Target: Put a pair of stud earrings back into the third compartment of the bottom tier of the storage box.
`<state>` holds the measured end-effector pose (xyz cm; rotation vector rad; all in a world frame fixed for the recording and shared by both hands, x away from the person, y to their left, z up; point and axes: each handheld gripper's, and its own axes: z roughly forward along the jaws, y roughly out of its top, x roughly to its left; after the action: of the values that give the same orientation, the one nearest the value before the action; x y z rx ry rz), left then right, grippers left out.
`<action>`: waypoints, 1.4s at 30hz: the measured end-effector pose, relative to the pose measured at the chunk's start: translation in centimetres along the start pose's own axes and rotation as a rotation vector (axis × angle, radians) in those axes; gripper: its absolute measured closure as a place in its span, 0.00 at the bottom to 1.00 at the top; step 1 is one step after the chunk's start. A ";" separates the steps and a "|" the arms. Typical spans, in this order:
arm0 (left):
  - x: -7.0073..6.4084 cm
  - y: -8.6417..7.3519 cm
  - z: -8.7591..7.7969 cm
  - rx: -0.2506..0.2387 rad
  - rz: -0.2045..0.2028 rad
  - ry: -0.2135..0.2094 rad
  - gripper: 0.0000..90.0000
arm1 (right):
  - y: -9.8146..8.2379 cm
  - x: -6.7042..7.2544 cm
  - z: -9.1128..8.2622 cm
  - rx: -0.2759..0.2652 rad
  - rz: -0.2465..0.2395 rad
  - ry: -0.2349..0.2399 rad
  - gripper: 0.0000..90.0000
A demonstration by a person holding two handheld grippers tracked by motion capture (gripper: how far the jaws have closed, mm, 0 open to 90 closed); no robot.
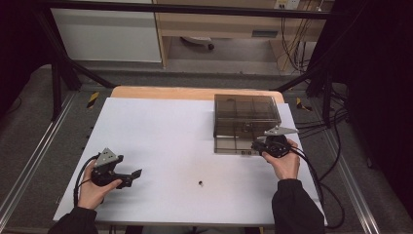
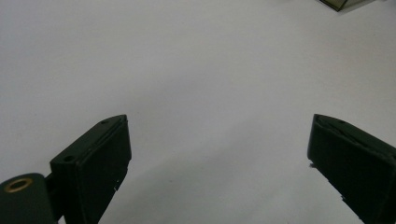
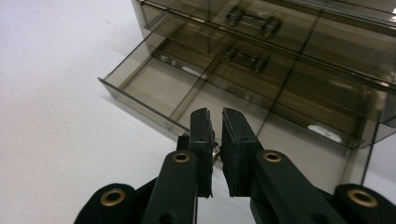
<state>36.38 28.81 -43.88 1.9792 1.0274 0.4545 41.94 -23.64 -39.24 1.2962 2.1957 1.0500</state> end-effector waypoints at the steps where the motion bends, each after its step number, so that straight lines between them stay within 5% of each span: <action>1: 0.0 0.0 0.0 0.000 0.001 0.001 0.06 | 0.0 -0.2 0.1 -0.003 -0.001 -0.007 0.93; 14: 0.0 0.0 0.0 -0.001 0.000 -0.002 0.06 | -0.7 -2.7 1.8 0.023 0.044 -0.079 0.93; 26: 0.0 0.0 0.1 0.001 0.000 -0.005 0.06 | -1.3 -3.4 3.3 0.045 0.044 -0.112 0.92; 35: -0.1 0.0 0.1 0.001 0.001 -0.005 0.06 | -1.3 -3.5 3.1 0.016 0.042 -0.112 0.76; 42: 0.0 0.0 0.0 0.001 0.000 -0.004 0.06 | -1.1 -2.5 1.5 -0.032 0.049 -0.067 0.53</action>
<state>36.37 28.76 -43.91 1.9802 1.0248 0.4500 43.51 -25.51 -41.14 1.3571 2.0996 1.0402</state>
